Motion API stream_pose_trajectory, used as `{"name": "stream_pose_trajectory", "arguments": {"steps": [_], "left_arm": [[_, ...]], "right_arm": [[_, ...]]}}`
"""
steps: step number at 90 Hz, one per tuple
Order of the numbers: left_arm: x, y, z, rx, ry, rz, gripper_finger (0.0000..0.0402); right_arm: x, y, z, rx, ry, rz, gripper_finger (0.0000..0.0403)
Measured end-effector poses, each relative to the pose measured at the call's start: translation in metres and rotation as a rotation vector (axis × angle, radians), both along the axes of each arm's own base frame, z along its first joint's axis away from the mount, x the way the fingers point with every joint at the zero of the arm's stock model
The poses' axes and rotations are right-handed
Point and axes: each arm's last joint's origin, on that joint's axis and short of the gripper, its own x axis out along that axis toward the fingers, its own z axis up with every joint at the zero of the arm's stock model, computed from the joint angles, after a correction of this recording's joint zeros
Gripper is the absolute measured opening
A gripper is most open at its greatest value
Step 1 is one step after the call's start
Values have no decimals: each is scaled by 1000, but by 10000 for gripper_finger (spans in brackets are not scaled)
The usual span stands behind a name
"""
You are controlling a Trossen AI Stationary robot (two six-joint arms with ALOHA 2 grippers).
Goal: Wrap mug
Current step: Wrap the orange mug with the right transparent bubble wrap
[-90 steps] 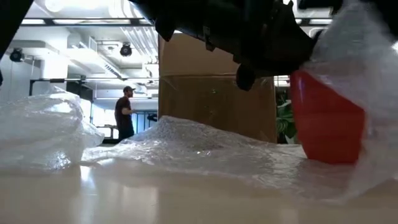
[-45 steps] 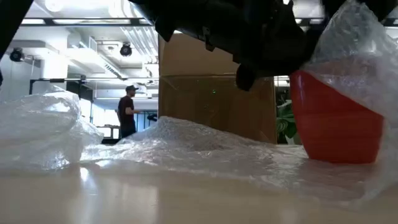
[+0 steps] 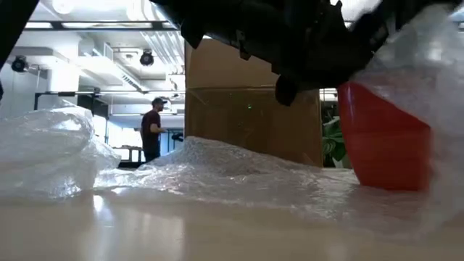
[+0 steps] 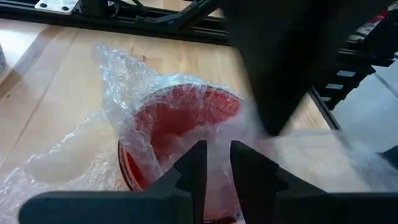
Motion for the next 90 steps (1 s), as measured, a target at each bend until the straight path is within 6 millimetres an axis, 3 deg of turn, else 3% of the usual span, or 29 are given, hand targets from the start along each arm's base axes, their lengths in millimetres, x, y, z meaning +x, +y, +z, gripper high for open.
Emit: {"name": "stream_pose_trajectory", "arguments": {"steps": [12, 21, 35, 47, 66, 79, 90], "left_arm": [[1, -1, 1, -4, -11, -6, 59], [1, 0, 2, -5, -18, -1, 59], [0, 0, 5, -4, -16, -2, 59], [-12, 3, 22, 20, 40, -5, 59], [-68, 19, 80, 147, 275, 96, 59], [-112, 36, 89, 236, 515, 311, 62], [-143, 51, 80, 177, 594, 450, 86]], "right_arm": [[-4, -6, -29, -41, 24, -63, 0], [-2, -8, -40, -62, -1, -84, 0], [4, -7, -37, -55, -32, -57, 0], [6, -5, -33, -51, -29, -29, 0], [8, -4, -31, -44, -38, -23, 0], [7, -4, -31, -47, -41, -22, 0], [7, -4, -31, -47, -45, -22, 0]]}}
